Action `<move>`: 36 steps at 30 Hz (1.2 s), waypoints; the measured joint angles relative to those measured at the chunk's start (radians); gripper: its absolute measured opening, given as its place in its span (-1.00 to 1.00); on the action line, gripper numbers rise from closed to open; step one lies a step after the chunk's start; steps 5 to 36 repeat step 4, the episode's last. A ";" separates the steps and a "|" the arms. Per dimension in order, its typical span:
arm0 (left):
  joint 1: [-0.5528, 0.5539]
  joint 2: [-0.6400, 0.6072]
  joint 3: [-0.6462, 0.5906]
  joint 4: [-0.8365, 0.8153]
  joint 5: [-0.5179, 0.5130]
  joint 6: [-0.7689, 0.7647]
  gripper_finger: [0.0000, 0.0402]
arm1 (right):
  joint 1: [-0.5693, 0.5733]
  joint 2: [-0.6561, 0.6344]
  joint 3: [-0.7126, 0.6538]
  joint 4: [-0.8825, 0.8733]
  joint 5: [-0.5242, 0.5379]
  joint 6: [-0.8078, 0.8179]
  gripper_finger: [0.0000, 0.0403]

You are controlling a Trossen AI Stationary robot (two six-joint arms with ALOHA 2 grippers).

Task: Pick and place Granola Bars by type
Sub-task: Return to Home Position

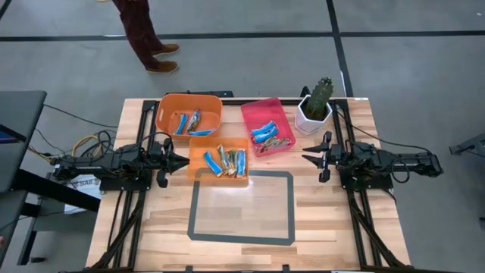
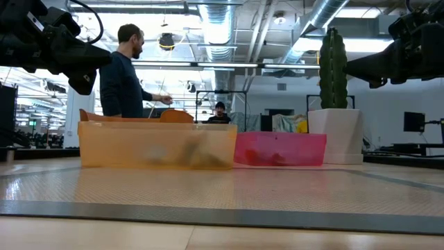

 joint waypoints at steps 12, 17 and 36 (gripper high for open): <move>0.000 0.000 0.000 0.000 0.000 0.000 -0.78 | 0.000 0.000 0.000 0.000 0.000 0.000 -0.49; 0.000 0.000 0.000 0.000 0.000 0.000 -0.78 | 0.000 0.000 0.000 0.000 0.000 0.000 -0.49; 0.000 0.000 0.000 0.000 0.000 0.000 -0.78 | 0.000 0.000 0.000 0.000 0.000 0.000 -0.49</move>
